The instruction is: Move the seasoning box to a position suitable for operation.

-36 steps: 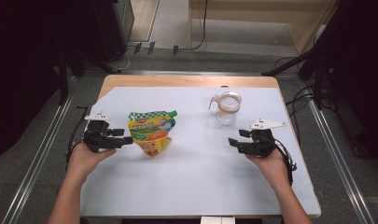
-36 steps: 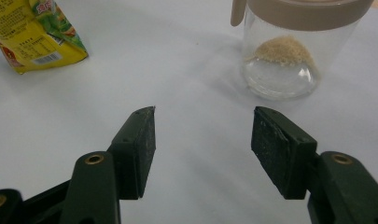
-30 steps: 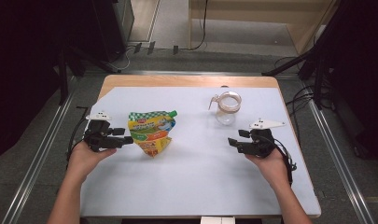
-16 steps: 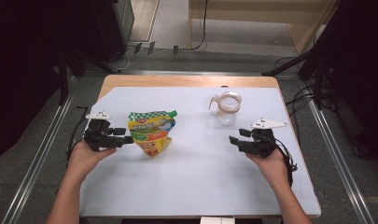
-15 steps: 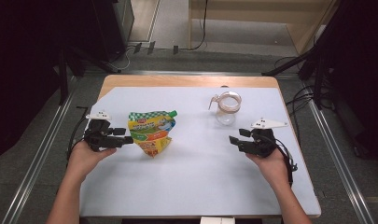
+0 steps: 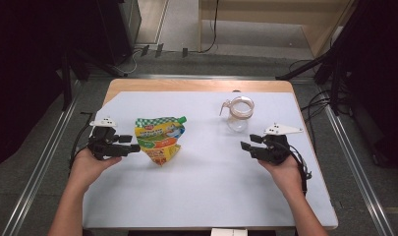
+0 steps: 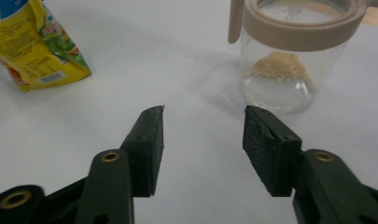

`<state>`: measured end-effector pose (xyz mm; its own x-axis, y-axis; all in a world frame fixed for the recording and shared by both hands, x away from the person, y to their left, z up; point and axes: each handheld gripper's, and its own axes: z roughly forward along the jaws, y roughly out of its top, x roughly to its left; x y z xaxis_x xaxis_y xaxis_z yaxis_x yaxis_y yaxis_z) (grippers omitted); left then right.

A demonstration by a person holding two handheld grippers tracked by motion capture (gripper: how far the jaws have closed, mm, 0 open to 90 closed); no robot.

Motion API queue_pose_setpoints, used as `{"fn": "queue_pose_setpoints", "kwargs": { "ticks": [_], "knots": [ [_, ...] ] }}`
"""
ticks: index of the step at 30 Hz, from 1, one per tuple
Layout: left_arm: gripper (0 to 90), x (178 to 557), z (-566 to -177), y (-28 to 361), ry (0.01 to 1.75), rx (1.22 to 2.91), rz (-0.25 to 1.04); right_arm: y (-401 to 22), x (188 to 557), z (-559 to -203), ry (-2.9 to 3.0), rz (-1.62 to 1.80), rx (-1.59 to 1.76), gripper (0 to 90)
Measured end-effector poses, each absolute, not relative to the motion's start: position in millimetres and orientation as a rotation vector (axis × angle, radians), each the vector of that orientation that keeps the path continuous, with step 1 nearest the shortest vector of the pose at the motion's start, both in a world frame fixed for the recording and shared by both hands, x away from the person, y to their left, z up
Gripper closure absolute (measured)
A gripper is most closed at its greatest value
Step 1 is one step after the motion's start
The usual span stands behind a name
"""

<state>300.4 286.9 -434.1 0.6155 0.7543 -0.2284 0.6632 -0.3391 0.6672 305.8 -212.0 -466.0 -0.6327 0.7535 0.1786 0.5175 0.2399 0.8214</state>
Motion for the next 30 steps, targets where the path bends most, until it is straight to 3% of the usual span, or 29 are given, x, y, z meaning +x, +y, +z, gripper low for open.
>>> {"fn": "queue_pose_setpoints", "kwargs": {
  "ticks": [14,19,25,30],
  "knots": [
    [39.0,292,-431,290,1.125,2.078,0.174,-213,340,-469,2.140,1.265,1.288,29.6],
    [39.0,289,-431,291,1.131,2.077,0.180,-206,354,-471,2.095,1.221,1.303,32.9],
    [39.2,286,-431,294,1.142,2.079,0.182,-202,375,-480,2.071,1.257,1.349,21.9],
    [39.0,284,-431,295,1.132,2.078,0.174,-198,389,-489,2.068,1.251,1.350,20.3]
  ]
}}
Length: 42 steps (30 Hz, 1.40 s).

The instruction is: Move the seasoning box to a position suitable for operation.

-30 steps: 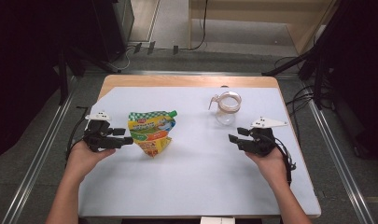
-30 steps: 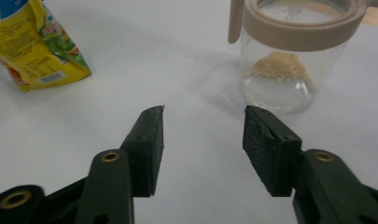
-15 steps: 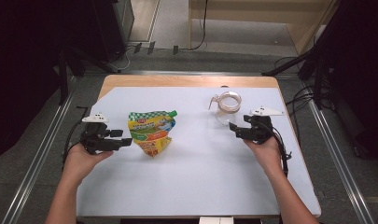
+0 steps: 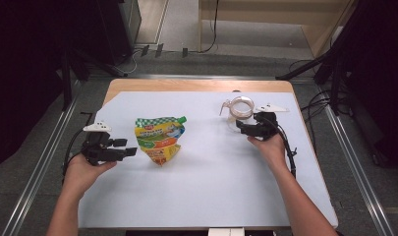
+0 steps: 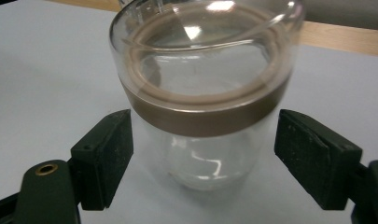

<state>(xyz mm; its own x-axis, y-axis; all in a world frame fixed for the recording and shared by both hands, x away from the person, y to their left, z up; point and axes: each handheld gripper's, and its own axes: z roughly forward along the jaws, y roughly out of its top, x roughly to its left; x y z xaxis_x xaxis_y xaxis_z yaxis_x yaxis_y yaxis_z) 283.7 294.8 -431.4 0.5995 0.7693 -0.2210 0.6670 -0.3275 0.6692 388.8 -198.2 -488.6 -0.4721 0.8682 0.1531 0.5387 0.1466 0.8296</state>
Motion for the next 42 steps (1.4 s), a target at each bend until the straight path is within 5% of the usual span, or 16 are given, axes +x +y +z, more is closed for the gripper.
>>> {"fn": "queue_pose_setpoints", "kwargs": {
  "ticks": [11,42],
  "knots": [
    [38.3,281,-433,289,1.110,2.091,0.147,-178,409,-505,2.004,1.230,1.299,10.7],
    [40.2,251,-410,289,0.918,2.135,0.093,-173,385,-489,2.026,1.287,1.268,12.0]
  ]
}}
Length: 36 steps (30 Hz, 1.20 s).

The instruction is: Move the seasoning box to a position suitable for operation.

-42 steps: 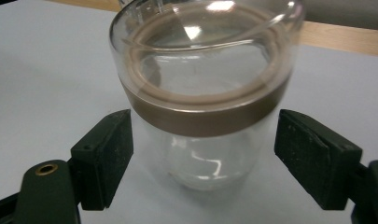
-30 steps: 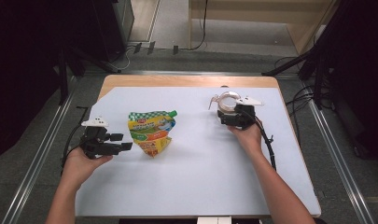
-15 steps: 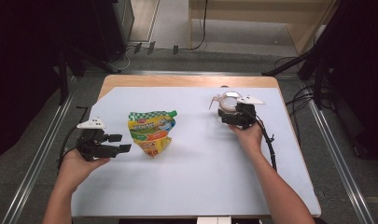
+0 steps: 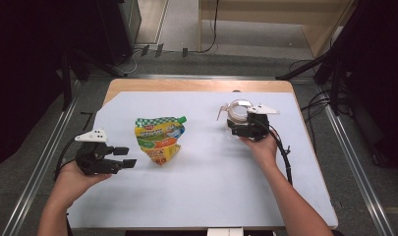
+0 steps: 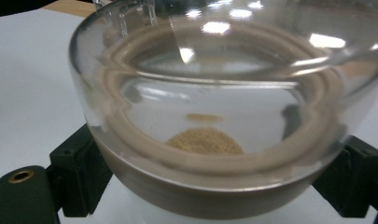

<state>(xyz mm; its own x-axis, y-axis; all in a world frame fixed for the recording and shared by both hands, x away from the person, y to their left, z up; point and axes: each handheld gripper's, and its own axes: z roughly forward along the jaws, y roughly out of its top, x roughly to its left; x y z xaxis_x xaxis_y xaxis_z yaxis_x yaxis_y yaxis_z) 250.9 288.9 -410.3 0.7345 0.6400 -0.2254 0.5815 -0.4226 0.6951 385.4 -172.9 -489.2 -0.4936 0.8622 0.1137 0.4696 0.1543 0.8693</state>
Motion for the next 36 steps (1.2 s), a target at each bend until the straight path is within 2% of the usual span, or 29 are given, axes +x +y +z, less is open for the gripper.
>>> {"fn": "queue_pose_setpoints", "kwargs": {
  "ticks": [12,28,36],
  "knots": [
    [39.3,247,-397,259,0.786,2.169,0.042,-186,345,-469,2.081,1.293,1.202,12.0],
    [38.8,256,-399,210,0.682,2.196,-0.022,-175,297,-476,2.173,1.306,1.164,12.0],
    [39.2,259,-405,189,0.647,2.229,-0.032,-156,276,-480,2.237,1.321,1.100,11.9]
  ]
}}
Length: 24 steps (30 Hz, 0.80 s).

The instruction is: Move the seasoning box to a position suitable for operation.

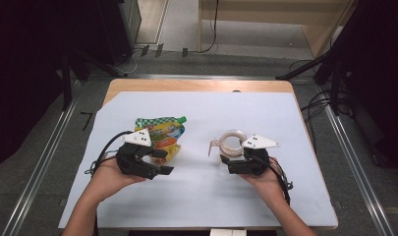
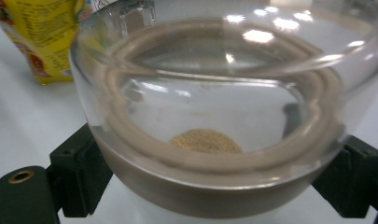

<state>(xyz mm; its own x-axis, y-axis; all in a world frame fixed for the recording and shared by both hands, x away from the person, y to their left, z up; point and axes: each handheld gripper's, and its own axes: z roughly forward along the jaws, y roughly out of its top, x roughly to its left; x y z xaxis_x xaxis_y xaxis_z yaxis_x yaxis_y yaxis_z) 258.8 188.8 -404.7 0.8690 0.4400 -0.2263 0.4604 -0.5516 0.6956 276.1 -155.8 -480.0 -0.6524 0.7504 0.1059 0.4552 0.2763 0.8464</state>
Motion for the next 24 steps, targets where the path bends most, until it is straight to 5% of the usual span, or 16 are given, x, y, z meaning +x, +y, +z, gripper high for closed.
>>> {"fn": "queue_pose_setpoints", "kwargs": {
  "ticks": [24],
  "knots": [
    [40.4,269,-417,153,0.612,2.269,-0.081,-130,257,-498,2.341,1.312,0.980,11.1]
  ]
}}
